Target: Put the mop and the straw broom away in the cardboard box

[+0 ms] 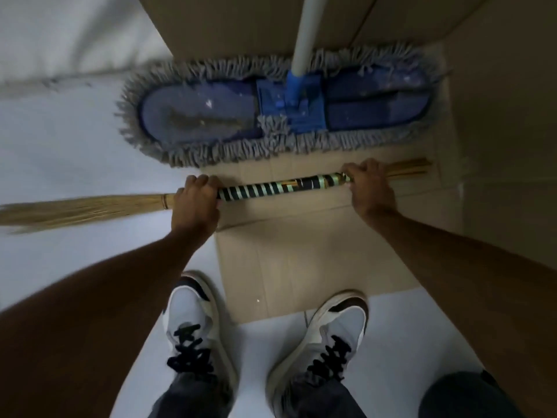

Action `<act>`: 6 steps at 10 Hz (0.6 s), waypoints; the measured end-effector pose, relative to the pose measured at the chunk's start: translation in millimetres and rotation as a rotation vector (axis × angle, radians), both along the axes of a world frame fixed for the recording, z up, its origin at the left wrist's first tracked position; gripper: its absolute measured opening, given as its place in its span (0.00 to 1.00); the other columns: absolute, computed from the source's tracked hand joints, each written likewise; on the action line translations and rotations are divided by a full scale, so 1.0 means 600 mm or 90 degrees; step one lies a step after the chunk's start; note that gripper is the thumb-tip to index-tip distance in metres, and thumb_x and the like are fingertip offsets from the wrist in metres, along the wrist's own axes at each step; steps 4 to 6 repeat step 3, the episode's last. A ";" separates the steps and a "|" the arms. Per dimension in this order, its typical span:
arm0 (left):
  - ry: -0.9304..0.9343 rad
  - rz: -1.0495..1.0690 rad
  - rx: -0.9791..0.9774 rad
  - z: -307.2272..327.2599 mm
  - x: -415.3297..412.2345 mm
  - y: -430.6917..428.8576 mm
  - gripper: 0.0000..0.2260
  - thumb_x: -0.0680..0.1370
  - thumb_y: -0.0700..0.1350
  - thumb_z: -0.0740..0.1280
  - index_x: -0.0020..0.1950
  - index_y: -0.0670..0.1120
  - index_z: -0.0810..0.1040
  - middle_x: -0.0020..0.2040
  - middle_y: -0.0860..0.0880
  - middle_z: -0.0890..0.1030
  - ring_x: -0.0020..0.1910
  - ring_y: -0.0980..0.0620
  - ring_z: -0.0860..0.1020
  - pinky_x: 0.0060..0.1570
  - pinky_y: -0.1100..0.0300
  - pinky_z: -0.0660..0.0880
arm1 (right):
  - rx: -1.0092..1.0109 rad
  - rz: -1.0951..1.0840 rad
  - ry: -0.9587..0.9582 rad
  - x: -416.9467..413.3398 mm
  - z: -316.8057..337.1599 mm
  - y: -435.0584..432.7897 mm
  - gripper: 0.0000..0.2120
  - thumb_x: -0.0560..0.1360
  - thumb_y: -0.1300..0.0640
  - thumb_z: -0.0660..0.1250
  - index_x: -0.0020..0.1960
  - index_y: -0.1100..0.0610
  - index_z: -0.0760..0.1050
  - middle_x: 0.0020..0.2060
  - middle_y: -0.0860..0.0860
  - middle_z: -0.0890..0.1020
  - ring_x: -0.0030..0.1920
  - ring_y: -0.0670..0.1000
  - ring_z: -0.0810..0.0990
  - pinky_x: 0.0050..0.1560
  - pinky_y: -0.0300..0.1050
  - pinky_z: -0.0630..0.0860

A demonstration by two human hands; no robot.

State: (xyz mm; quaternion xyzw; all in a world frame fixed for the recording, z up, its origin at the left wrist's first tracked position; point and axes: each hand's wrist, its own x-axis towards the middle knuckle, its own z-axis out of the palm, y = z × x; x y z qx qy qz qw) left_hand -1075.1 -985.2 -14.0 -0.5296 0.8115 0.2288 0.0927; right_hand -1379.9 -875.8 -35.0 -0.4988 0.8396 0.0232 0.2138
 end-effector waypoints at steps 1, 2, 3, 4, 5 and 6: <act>0.001 0.018 -0.042 -0.037 -0.007 0.030 0.19 0.70 0.31 0.64 0.61 0.40 0.72 0.57 0.37 0.74 0.55 0.36 0.70 0.51 0.40 0.71 | -0.091 -0.016 0.031 0.005 -0.036 0.017 0.24 0.74 0.64 0.66 0.68 0.49 0.73 0.60 0.56 0.73 0.64 0.59 0.68 0.57 0.54 0.76; 0.051 0.026 -0.059 -0.028 -0.006 0.033 0.19 0.72 0.31 0.65 0.62 0.41 0.71 0.62 0.38 0.70 0.56 0.37 0.69 0.50 0.41 0.73 | -0.073 0.007 0.093 0.005 -0.030 0.025 0.29 0.75 0.57 0.63 0.75 0.46 0.62 0.68 0.54 0.70 0.69 0.60 0.66 0.62 0.58 0.70; 0.036 -0.010 -0.034 0.004 0.002 0.003 0.17 0.74 0.37 0.68 0.62 0.42 0.72 0.63 0.39 0.70 0.59 0.36 0.71 0.52 0.41 0.76 | -0.001 0.063 0.082 0.008 0.014 0.012 0.35 0.74 0.50 0.63 0.78 0.48 0.53 0.77 0.56 0.59 0.73 0.62 0.61 0.68 0.62 0.65; 0.036 -0.010 -0.034 0.004 0.002 0.003 0.17 0.74 0.37 0.68 0.62 0.42 0.72 0.63 0.39 0.70 0.59 0.36 0.71 0.52 0.41 0.76 | -0.001 0.063 0.082 0.008 0.014 0.012 0.35 0.74 0.50 0.63 0.78 0.48 0.53 0.77 0.56 0.59 0.73 0.62 0.61 0.68 0.62 0.65; 0.036 -0.010 -0.034 0.004 0.002 0.003 0.17 0.74 0.37 0.68 0.62 0.42 0.72 0.63 0.39 0.70 0.59 0.36 0.71 0.52 0.41 0.76 | -0.001 0.063 0.082 0.008 0.014 0.012 0.35 0.74 0.50 0.63 0.78 0.48 0.53 0.77 0.56 0.59 0.73 0.62 0.61 0.68 0.62 0.65; 0.036 -0.010 -0.034 0.004 0.002 0.003 0.17 0.74 0.37 0.68 0.62 0.42 0.72 0.63 0.39 0.70 0.59 0.36 0.71 0.52 0.41 0.76 | -0.001 0.063 0.082 0.008 0.014 0.012 0.35 0.74 0.50 0.63 0.78 0.48 0.53 0.77 0.56 0.59 0.73 0.62 0.61 0.68 0.62 0.65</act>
